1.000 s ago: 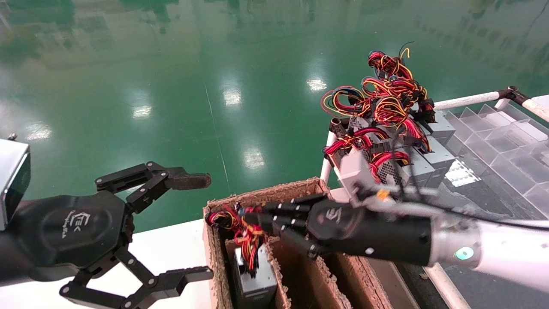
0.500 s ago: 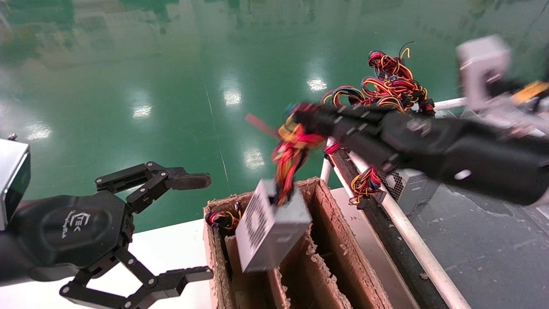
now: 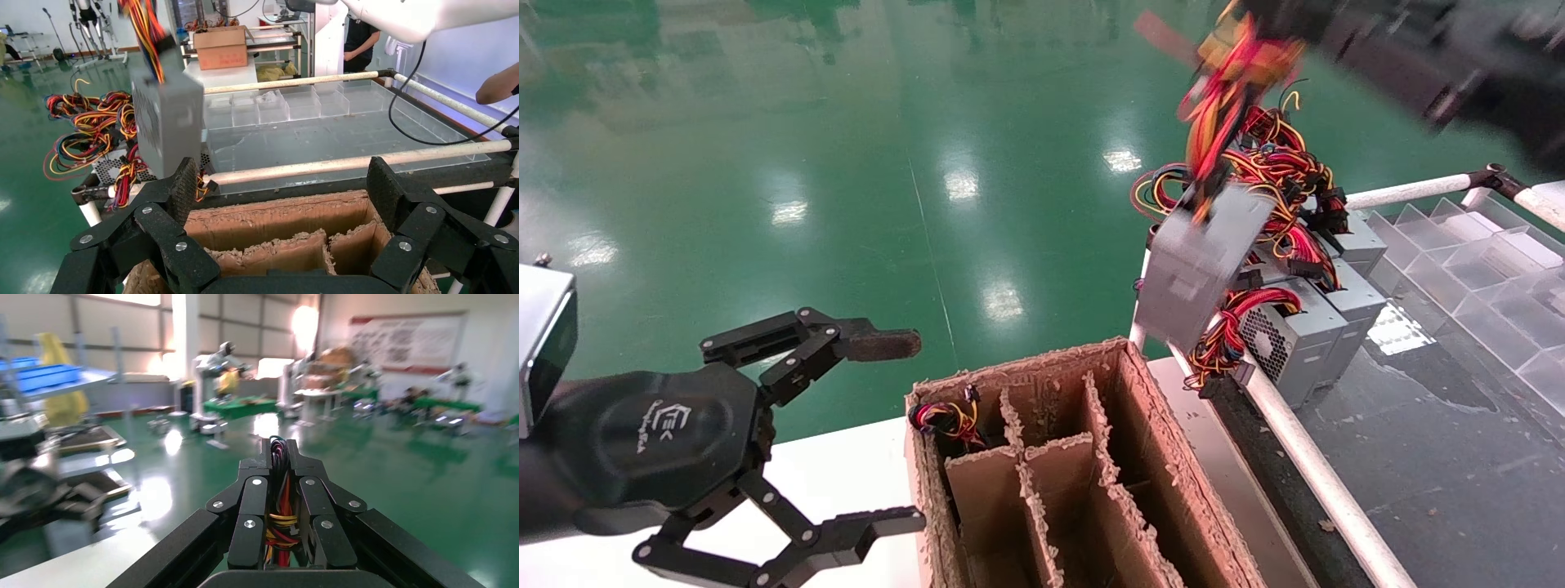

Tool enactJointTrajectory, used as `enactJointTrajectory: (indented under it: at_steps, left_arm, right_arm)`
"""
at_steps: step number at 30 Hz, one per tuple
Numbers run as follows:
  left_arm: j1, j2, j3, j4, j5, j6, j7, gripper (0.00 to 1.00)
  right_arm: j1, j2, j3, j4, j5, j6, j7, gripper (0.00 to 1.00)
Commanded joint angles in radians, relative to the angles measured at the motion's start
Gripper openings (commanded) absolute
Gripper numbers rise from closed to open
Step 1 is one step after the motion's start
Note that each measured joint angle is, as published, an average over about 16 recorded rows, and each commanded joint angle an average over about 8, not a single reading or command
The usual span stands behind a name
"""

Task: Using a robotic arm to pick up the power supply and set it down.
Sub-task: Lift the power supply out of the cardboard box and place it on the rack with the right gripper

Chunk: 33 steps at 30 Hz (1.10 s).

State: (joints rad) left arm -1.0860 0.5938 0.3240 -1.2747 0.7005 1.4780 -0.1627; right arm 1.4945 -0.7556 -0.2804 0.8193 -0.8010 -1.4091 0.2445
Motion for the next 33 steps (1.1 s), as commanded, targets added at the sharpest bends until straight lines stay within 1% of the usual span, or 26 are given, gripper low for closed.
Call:
enactJointTrajectory:
  at_steps: [1,9,19,25,33]
  left_arm:
    - [0.000,0.000,0.000,0.000,0.000,0.000,0.000,1.00]
    - [0.000,0.000,0.000,0.000,0.000,0.000,0.000,1.00]
    - [0.000,0.000,0.001,0.000,0.000,0.000,0.000,1.00]
    - [0.000,0.000,0.001,0.000,0.000,0.000,0.000,1.00]
    - [0.000,0.000,0.001,0.000,-0.001,0.000,0.000,1.00]
  right_arm:
    - [0.042,0.004,0.004,-0.042,-0.006,-0.005,-0.011,0.00]
    - [0.166,0.037,0.003,-0.229,-0.052,-0.047,-0.098,0.00]
    - [0.273,0.138,-0.001,-0.408,-0.109,-0.089,-0.201,0.00]
    - [0.315,0.204,-0.018,-0.488,-0.159,-0.099,-0.257,0.00]
    - [0.349,0.276,-0.046,-0.561,-0.221,-0.116,-0.315,0.00]
